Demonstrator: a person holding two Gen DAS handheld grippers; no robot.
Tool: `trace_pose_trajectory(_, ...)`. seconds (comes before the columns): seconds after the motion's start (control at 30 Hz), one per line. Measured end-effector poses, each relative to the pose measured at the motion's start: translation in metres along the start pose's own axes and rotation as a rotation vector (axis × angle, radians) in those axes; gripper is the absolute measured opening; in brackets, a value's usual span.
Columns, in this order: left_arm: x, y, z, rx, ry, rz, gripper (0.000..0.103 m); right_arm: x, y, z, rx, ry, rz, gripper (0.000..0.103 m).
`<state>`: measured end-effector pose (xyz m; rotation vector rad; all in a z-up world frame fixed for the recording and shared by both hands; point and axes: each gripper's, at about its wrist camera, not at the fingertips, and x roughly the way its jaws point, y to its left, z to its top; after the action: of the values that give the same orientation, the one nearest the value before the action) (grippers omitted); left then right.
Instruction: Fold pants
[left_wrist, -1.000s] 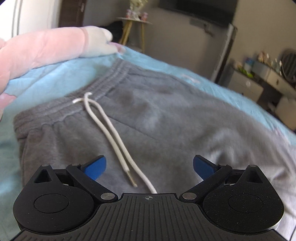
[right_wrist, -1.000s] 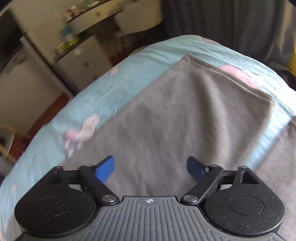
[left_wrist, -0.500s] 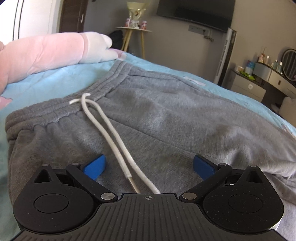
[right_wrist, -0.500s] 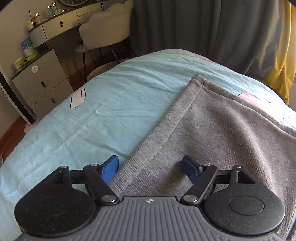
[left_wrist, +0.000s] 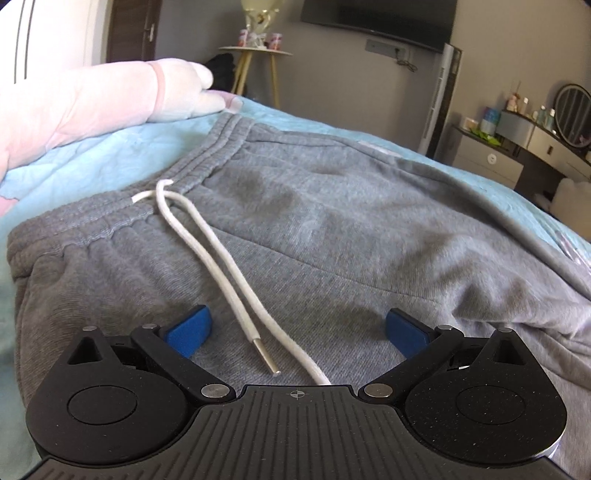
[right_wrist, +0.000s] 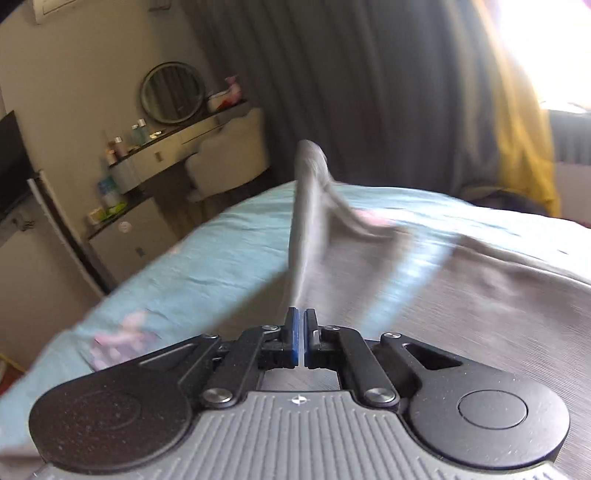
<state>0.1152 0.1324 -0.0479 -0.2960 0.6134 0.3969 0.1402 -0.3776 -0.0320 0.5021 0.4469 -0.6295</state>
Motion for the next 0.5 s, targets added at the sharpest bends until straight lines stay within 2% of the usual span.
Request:
trace_pose_trajectory(0.07, -0.002, 0.002, 0.002, -0.006, 0.007, -0.008, 0.103, -0.008, -0.028, -0.014, 0.035, -0.004, -0.004, 0.007)
trace_pose_trajectory(0.13, -0.008, 0.002, 0.007, -0.03, 0.024, -0.013, 0.103, 0.005, -0.043, -0.007, 0.083, 0.053, 0.044, 0.011)
trace_pose_trajectory(0.23, -0.022, -0.004, 0.028, -0.06, 0.026, -0.072, 0.103, 0.036, -0.063, 0.004, 0.303, 0.133, 0.24, 0.038)
trace_pose_trajectory(0.33, -0.025, -0.025, 0.065, -0.033, -0.008, -0.161, 0.103, 0.062, -0.064, 0.002, 0.462, 0.184, 0.384, 0.039)
trace_pose_trajectory(0.4, -0.018, -0.041, 0.091, -0.039, -0.014, -0.211, 0.103, 0.078, -0.058, -0.001, 0.478, 0.202, 0.407, 0.039)
trace_pose_trajectory(0.47, 0.001, -0.054, 0.113, -0.085, 0.016, -0.262, 0.103, 0.094, -0.058, -0.004, 0.507, 0.234, 0.4, 0.038)
trace_pose_trajectory(0.5, 0.012, -0.059, 0.12, -0.116, 0.032, -0.276, 0.103, 0.1, -0.06, -0.006, 0.536, 0.223, 0.42, 0.038)
